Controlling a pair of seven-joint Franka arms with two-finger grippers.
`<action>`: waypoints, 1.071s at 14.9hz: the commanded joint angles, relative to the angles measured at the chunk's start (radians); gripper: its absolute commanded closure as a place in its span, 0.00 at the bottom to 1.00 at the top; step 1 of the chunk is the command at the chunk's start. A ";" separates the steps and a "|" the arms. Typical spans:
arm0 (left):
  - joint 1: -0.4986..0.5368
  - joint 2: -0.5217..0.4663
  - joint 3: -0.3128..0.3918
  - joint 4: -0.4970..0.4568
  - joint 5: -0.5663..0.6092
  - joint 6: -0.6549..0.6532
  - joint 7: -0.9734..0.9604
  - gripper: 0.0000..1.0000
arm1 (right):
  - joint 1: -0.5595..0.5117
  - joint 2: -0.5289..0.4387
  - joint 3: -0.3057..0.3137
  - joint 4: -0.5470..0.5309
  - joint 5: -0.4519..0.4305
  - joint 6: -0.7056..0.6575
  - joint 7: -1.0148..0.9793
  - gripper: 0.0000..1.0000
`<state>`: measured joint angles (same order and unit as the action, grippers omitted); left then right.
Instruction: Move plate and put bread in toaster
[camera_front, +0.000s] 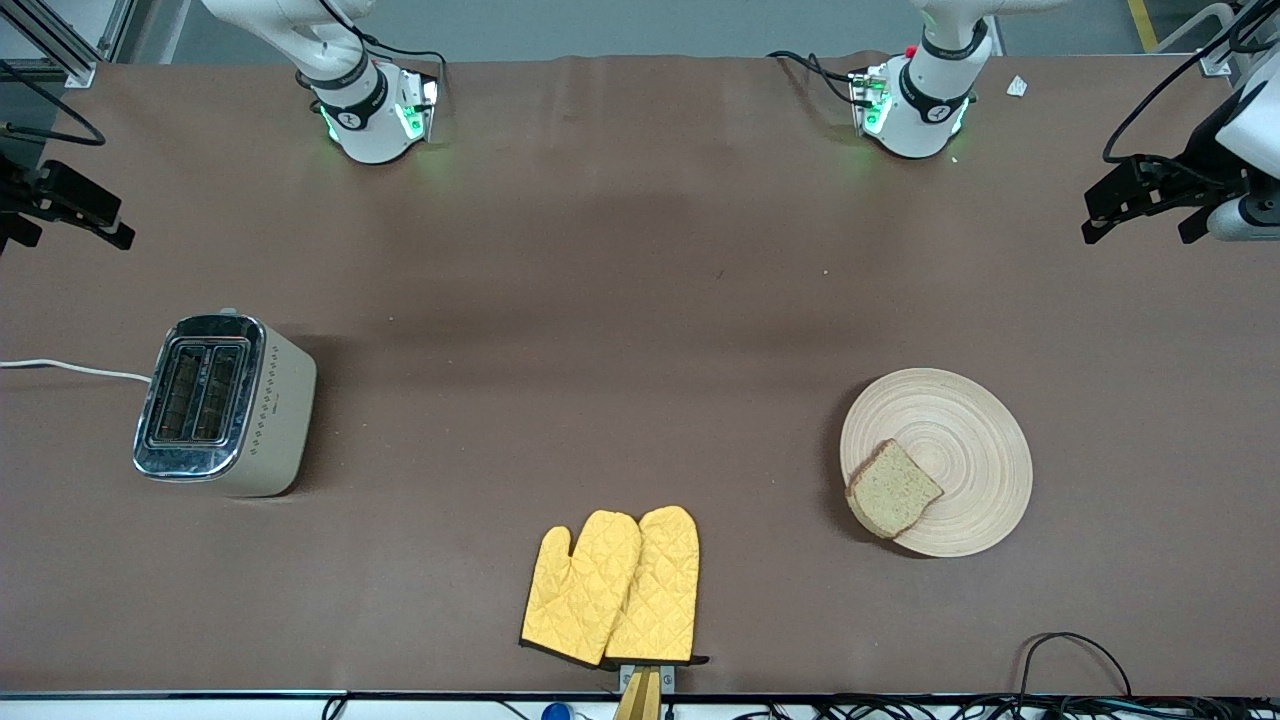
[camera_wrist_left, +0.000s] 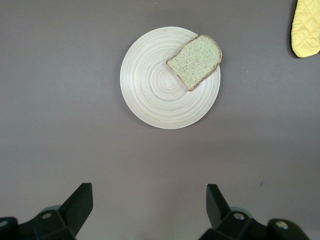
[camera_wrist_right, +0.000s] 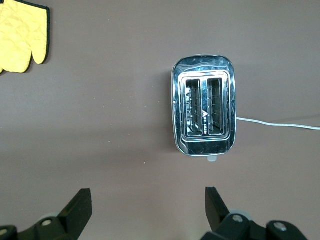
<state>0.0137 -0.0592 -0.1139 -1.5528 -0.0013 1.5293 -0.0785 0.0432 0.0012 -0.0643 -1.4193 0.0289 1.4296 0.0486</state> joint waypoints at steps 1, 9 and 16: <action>0.003 0.001 0.000 0.007 -0.003 -0.008 0.011 0.00 | -0.011 -0.012 -0.002 -0.007 -0.015 -0.009 -0.004 0.00; 0.026 0.148 0.083 0.037 -0.025 0.002 0.102 0.00 | -0.063 -0.021 -0.002 -0.001 -0.035 -0.046 -0.004 0.00; 0.230 0.416 0.082 0.037 -0.278 0.185 0.201 0.00 | -0.055 -0.037 0.006 -0.001 -0.038 -0.120 0.002 0.00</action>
<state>0.2117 0.2736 -0.0306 -1.5478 -0.2228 1.6676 0.0684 -0.0111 -0.0183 -0.0680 -1.4160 0.0041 1.3263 0.0467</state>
